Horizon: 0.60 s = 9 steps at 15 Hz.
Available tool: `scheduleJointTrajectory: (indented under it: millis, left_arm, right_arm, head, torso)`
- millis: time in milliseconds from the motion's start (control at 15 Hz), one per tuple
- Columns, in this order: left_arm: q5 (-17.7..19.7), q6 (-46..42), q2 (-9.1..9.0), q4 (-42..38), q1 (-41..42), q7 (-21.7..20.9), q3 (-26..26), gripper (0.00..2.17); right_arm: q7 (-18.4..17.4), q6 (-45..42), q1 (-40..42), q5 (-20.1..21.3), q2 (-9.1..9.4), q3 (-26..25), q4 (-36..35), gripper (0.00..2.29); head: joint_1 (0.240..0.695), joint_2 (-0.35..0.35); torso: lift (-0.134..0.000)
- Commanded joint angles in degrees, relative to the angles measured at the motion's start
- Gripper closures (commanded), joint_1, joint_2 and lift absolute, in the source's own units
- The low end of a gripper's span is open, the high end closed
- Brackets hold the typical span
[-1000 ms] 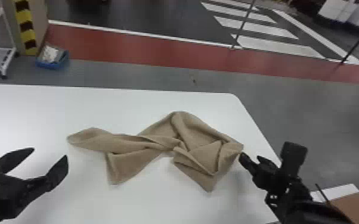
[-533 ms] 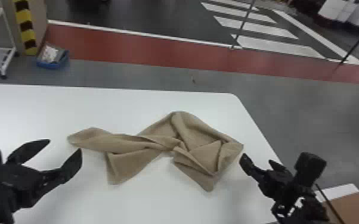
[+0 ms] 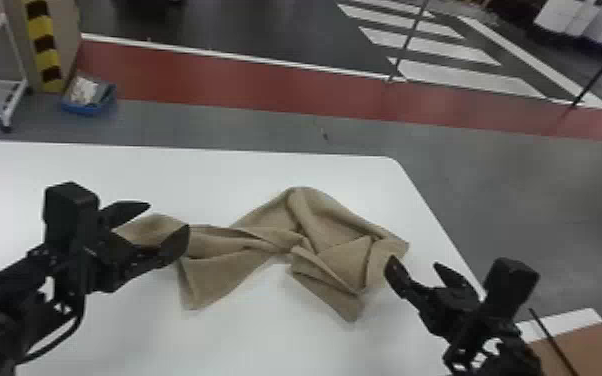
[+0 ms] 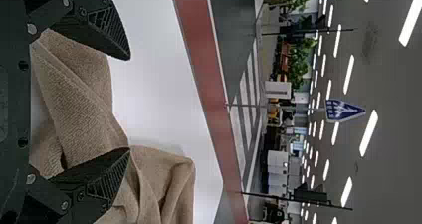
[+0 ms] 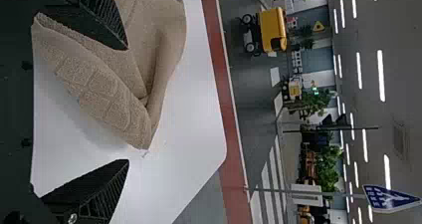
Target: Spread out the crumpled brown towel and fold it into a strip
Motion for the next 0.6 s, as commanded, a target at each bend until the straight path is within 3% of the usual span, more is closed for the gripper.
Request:
scheduleJointTrajectory:
  millis: [0, 133, 533]
  left_arm:
    - [0.41, 6.24, -0.77, 1.92, -2.87, 0.30, 0.20, 0.27]
    - [-0.20, 11.16, -1.30, 2.97, -4.28, 1.00, 0.29, 0.27]
    - [0.76, 10.99, -1.56, 6.31, -6.83, 3.20, 2.05, 0.33]
  right_arm:
    - [0.00, -0.62, 0.15, 0.59, 0.01, 1.26, -0.11, 0.08]
    - [0.00, -0.79, 0.15, 1.29, 0.01, 2.40, -0.11, 0.08]
    - [0.44, -1.14, -0.29, 2.35, 0.01, 3.37, 0.24, 0.08]
  head:
    - [0.695, -0.350]
    - [0.695, -0.350]
    - [0.695, -0.331]
  torso:
    - [-0.123]
    - [-0.123]
    - [-0.123]
